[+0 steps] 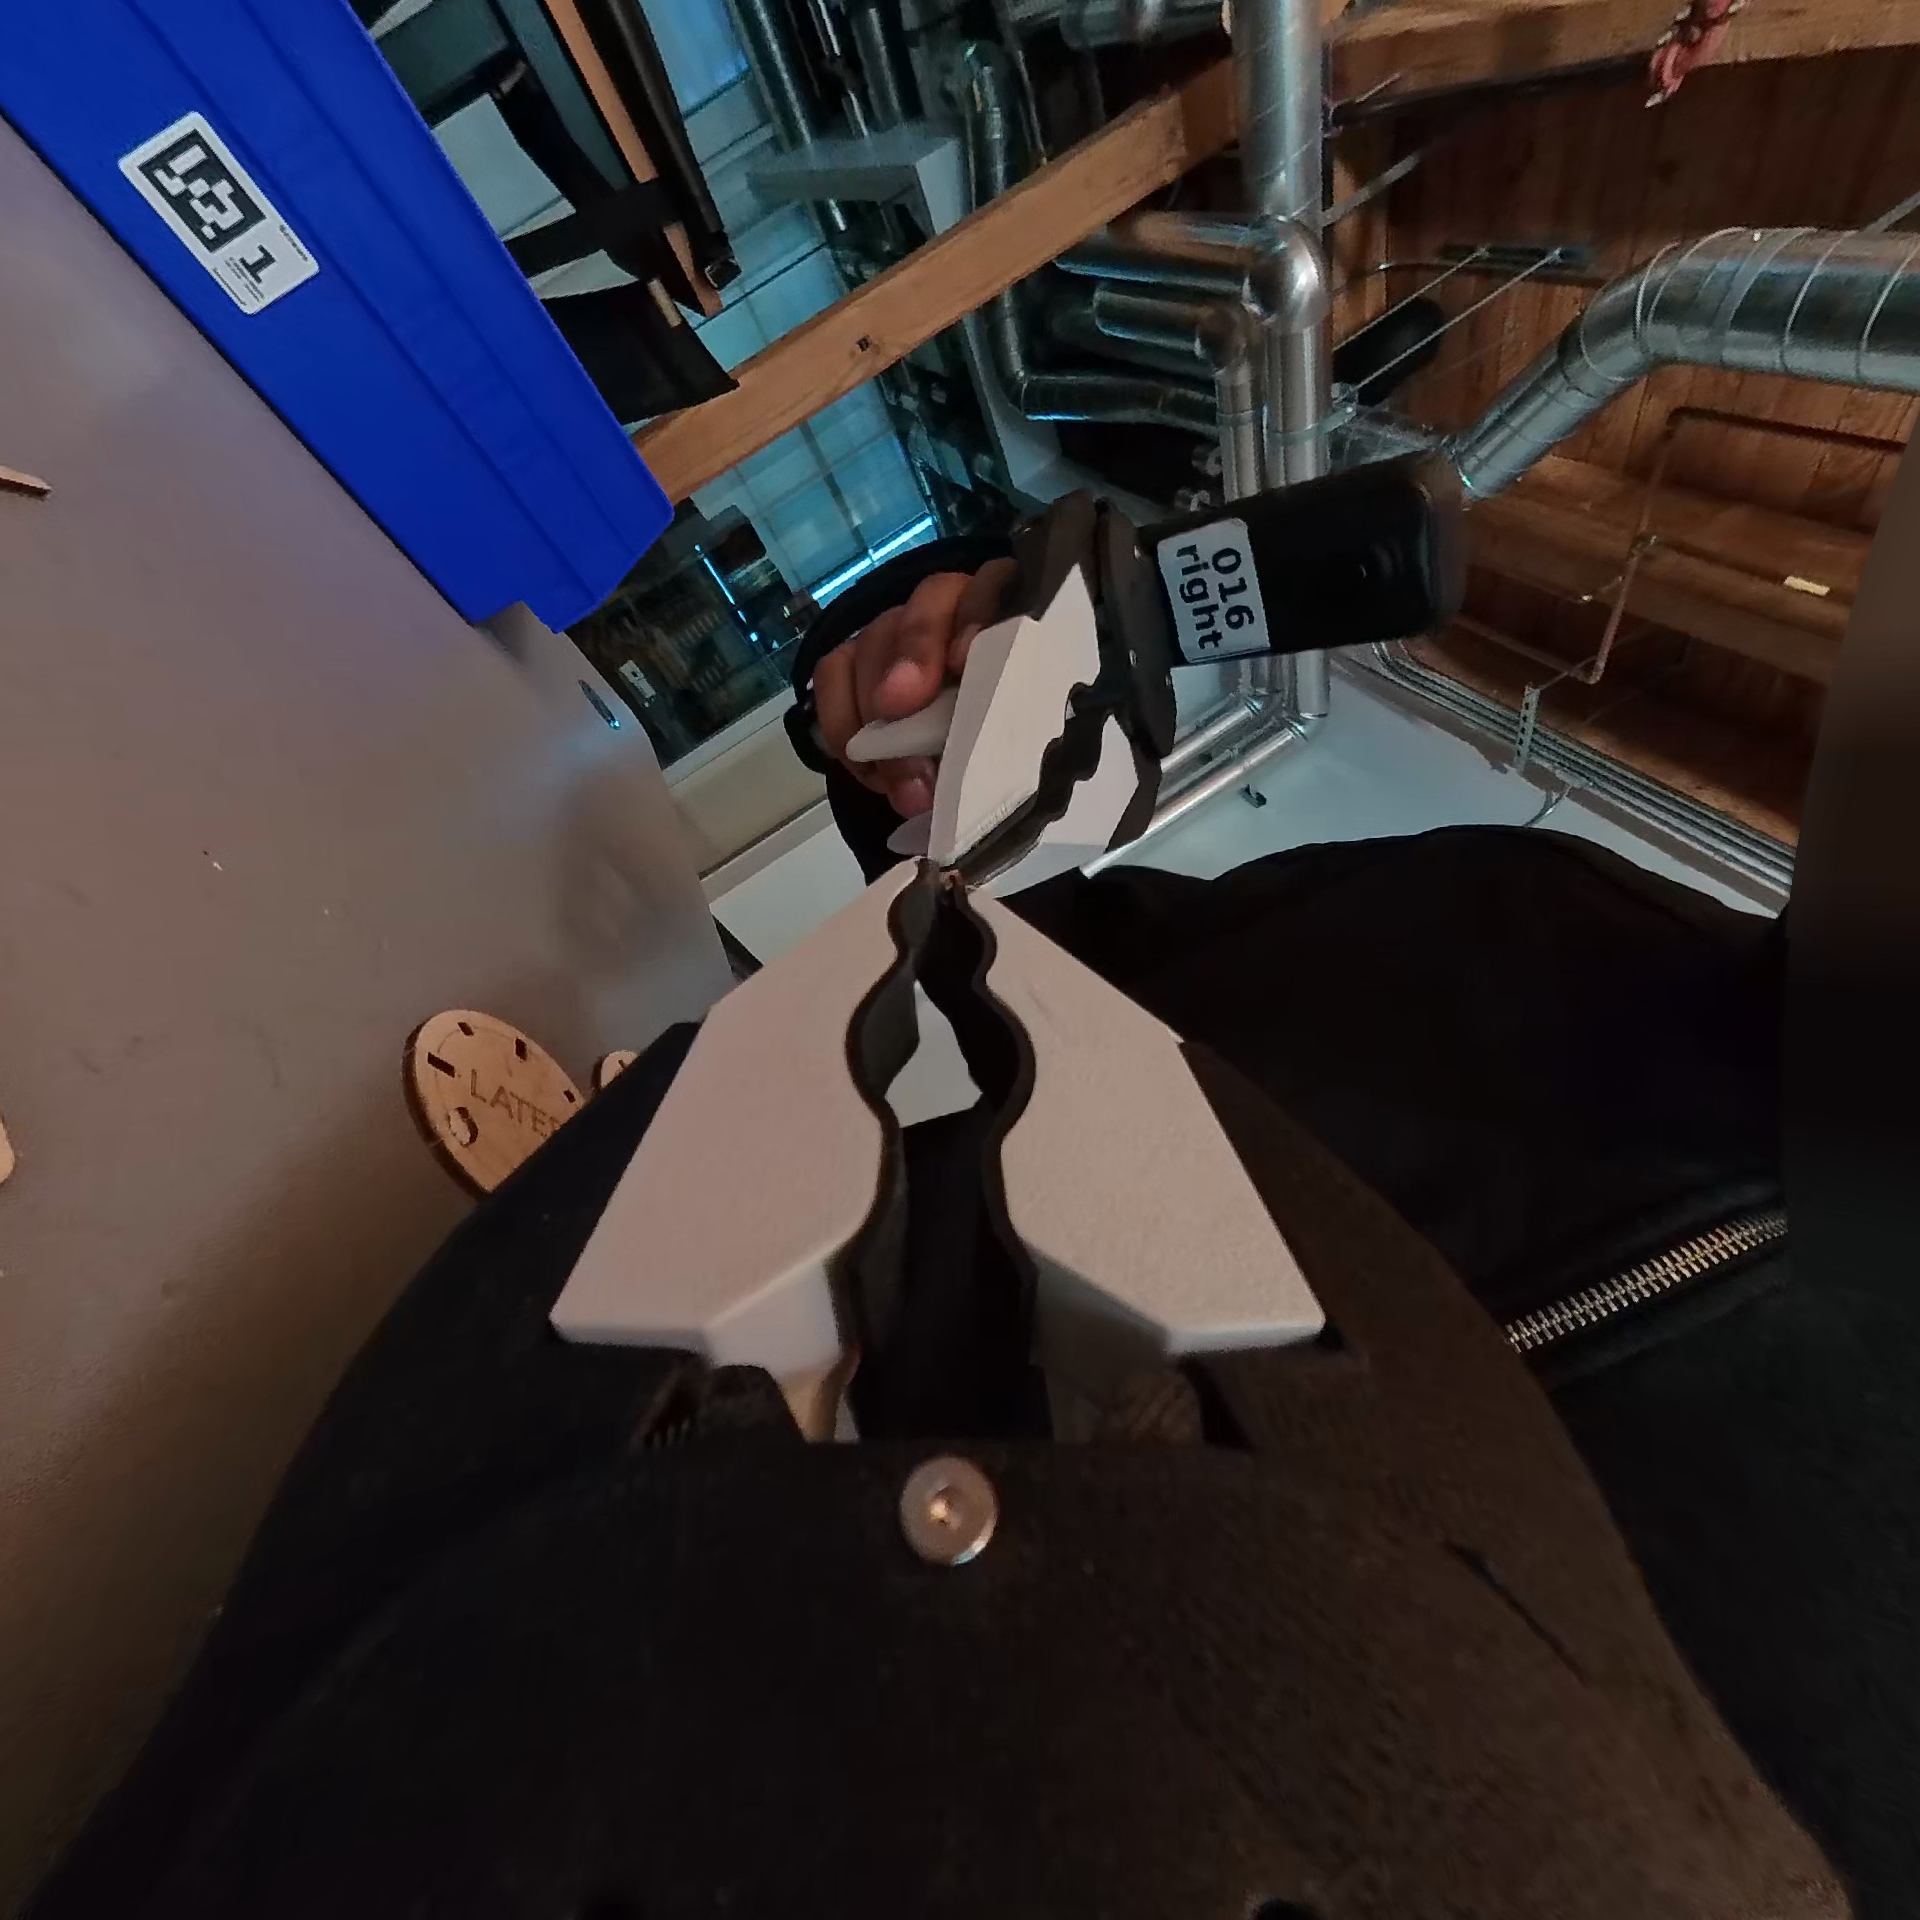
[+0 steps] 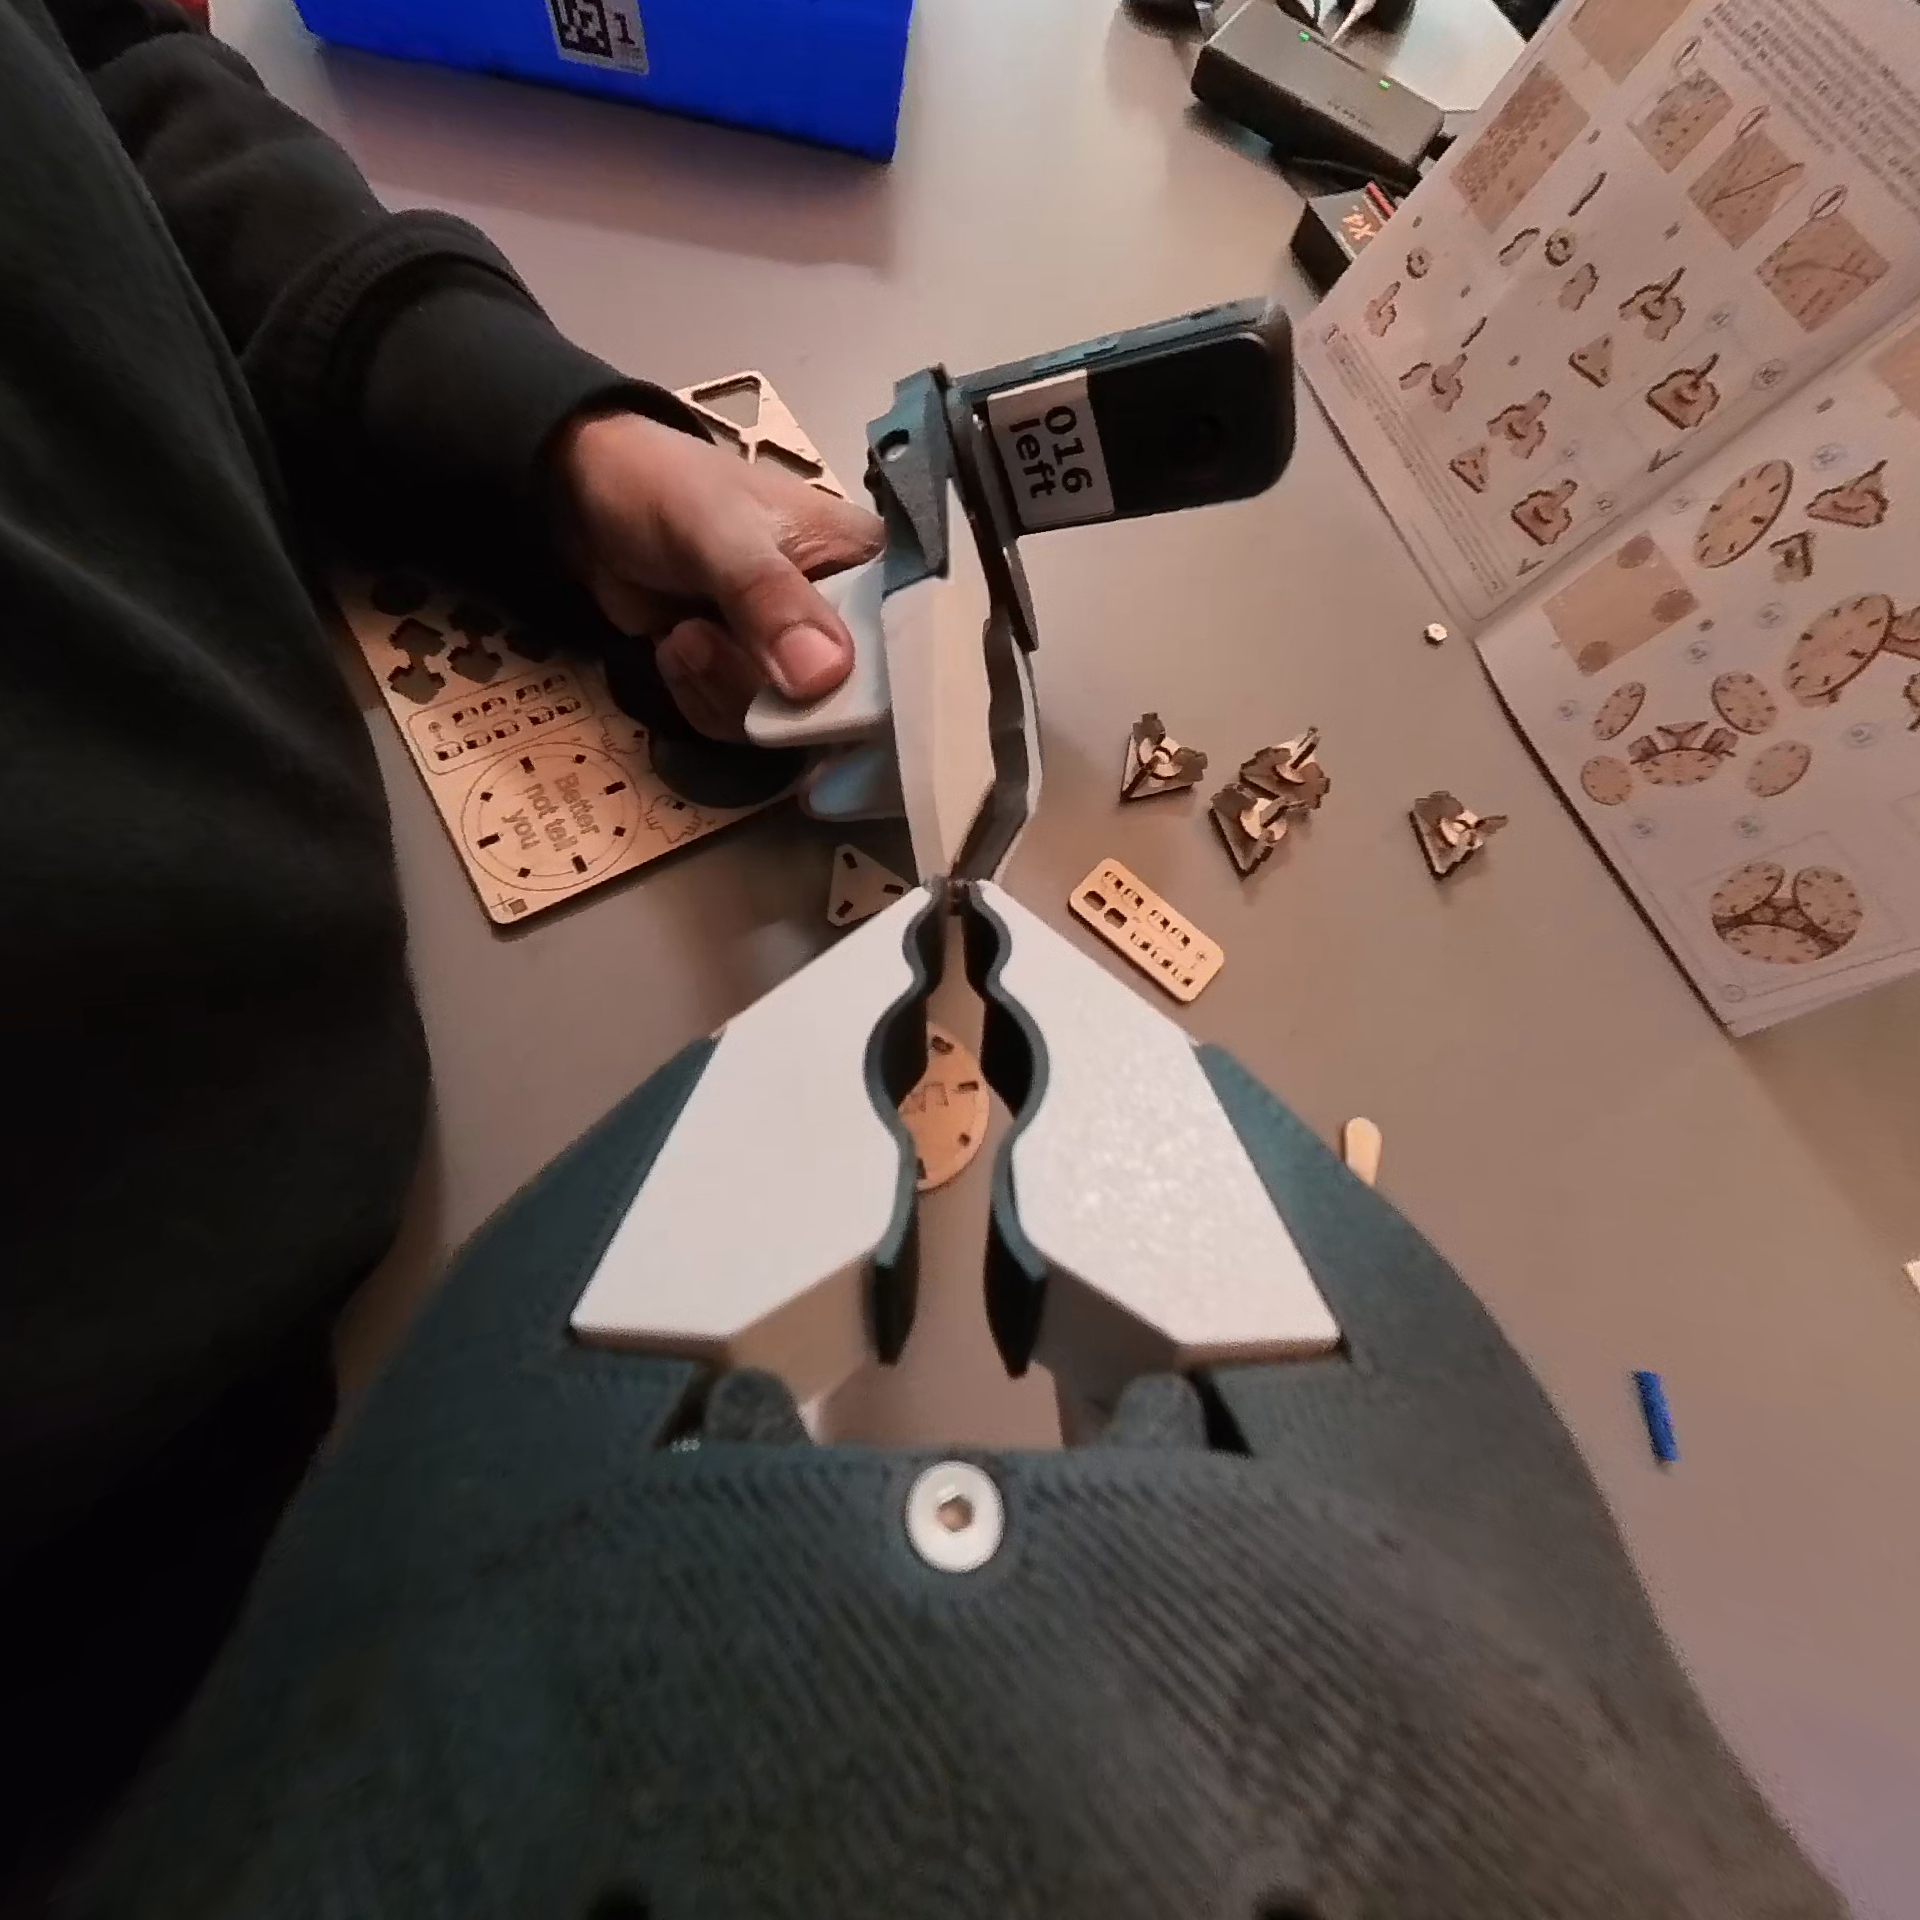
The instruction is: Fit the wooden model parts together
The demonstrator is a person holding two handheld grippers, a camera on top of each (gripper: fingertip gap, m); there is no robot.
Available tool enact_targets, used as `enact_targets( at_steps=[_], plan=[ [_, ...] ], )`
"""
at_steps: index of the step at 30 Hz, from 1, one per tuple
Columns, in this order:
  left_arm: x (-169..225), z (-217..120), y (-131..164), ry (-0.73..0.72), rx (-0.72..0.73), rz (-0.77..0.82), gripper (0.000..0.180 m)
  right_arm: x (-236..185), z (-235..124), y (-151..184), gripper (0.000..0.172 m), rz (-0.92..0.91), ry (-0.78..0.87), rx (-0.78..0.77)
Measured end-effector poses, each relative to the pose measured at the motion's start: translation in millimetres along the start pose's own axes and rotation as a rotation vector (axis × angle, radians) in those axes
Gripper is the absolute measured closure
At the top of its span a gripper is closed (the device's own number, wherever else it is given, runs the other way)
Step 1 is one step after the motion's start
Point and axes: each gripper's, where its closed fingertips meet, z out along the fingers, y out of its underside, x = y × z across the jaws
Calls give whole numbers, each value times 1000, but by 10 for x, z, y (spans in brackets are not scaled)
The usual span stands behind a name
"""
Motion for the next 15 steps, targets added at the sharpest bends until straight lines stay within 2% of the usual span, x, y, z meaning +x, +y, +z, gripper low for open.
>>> enact_targets(
  at_steps=[4, 7, 11, 15],
  plan=[
    [21, -11, -66, -40, 29, 87, 163, 186, -32, 135, 171, 176, 68, -24],
    [-46, -12, -46, -187, -30, 236, 156, 291, 4, 434, 171, 443, 95, -93],
    [-336, -116, -4, -474, -143, 366, 162, 193, 148, 820, 172, 678, 85, -174],
    [-606, -201, 128, -641, -259, 369, 171, 52, 255, 1021, 171, 694, 81, -254]
  ],
)
